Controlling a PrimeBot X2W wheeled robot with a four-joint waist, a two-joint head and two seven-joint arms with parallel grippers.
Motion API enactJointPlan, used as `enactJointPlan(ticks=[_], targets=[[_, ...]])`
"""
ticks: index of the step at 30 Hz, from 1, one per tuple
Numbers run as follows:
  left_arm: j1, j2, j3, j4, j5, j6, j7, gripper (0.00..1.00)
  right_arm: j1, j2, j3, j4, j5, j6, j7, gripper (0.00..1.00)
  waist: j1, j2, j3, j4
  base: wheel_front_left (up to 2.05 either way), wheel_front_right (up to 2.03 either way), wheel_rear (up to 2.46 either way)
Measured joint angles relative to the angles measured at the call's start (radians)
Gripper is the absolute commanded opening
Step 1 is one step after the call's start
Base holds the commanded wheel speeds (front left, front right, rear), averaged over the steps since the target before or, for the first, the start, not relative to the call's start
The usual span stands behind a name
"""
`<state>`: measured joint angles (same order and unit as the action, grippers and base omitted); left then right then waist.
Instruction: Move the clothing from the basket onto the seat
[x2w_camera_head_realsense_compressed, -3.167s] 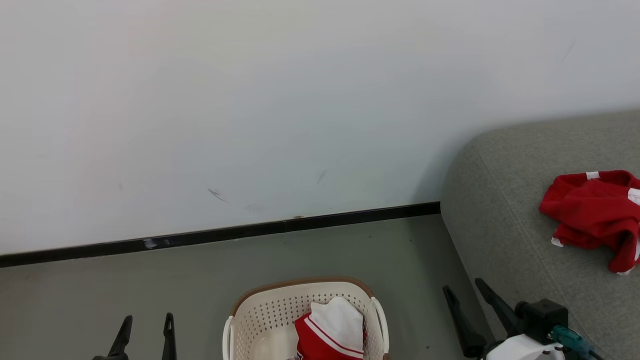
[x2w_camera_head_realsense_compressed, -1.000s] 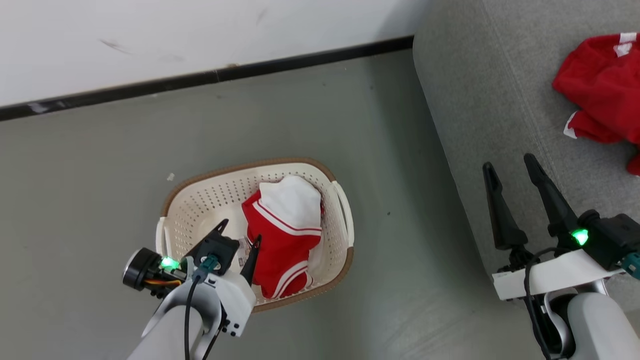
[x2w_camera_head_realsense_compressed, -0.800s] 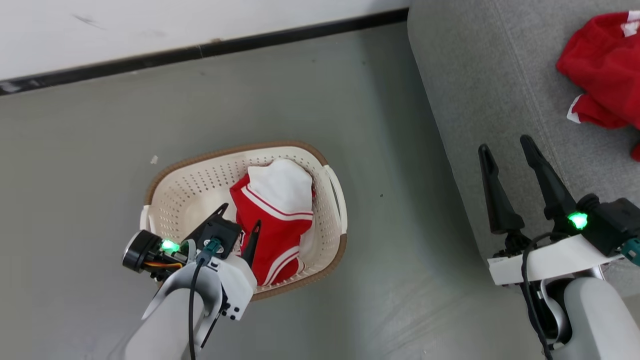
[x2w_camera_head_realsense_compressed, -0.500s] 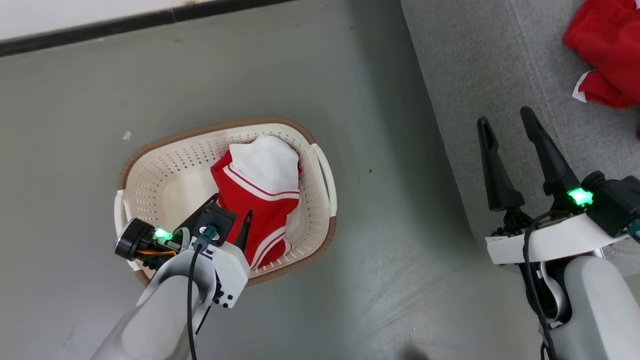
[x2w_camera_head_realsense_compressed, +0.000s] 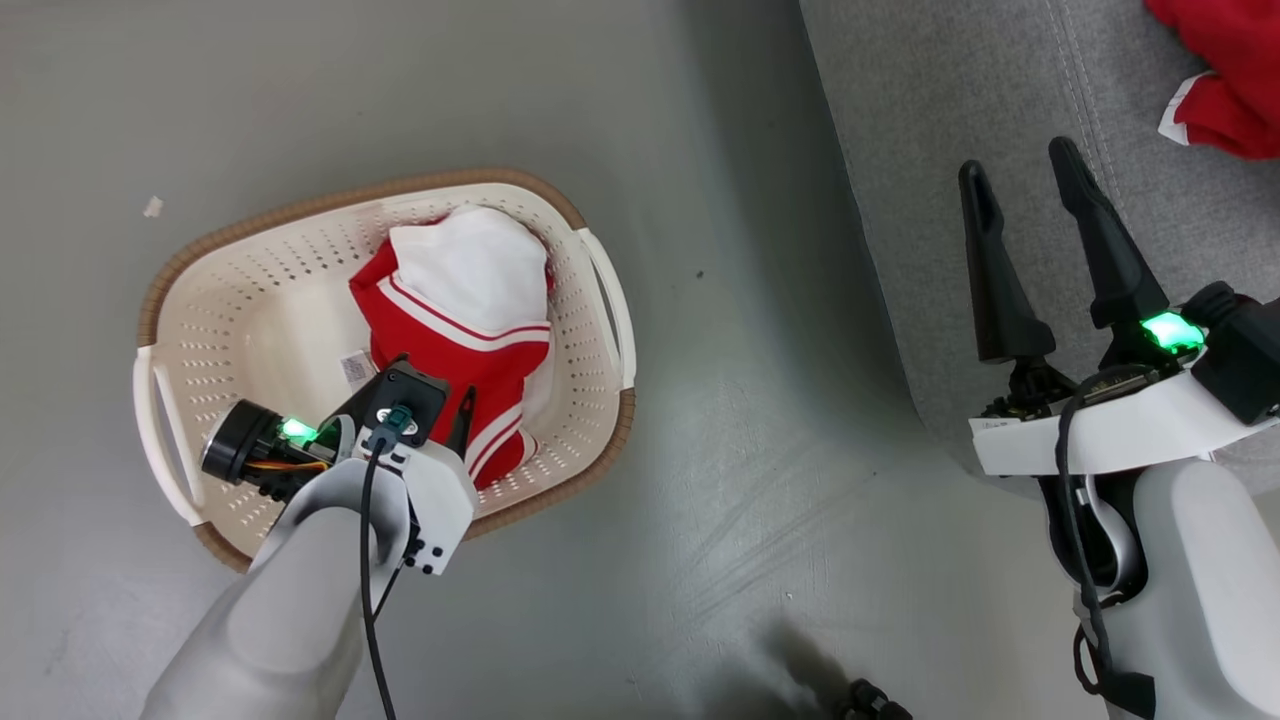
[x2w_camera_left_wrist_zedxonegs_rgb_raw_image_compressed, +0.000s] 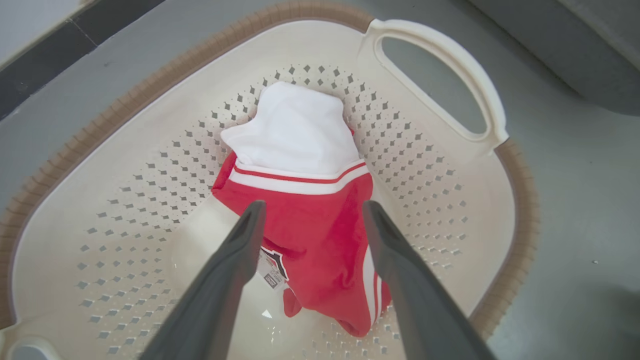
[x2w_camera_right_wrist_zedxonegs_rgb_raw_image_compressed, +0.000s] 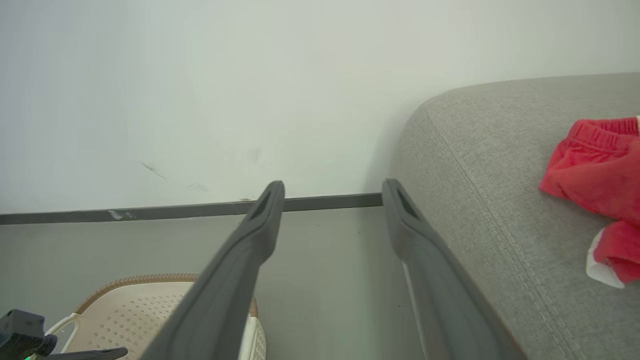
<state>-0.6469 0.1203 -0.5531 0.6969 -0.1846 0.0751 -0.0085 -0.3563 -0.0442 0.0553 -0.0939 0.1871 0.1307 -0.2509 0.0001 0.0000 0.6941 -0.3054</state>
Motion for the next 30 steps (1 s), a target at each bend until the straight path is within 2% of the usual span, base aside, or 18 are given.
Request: enactJointPlan(ticks=[16, 30], targets=[[-0.084, 0.043, 0.034, 0.115, 0.000, 0.001, 0.018, 1.00, -0.081, 0.001, 0.028, -0.012, 0.070, 0.000, 0.000, 1.00, 0.0000, 0.0000, 0.116, -0.057, 0.00, 0.00, 0.00], [-0.138, 0.047, 0.052, 0.184, -0.001, 0.003, 0.026, 1.00, -0.122, 0.001, 0.035, -0.025, 0.085, 0.000, 0.000, 1.00, -0.0001, 0.0000, 0.183, -0.085, 0.00, 0.00, 0.00]])
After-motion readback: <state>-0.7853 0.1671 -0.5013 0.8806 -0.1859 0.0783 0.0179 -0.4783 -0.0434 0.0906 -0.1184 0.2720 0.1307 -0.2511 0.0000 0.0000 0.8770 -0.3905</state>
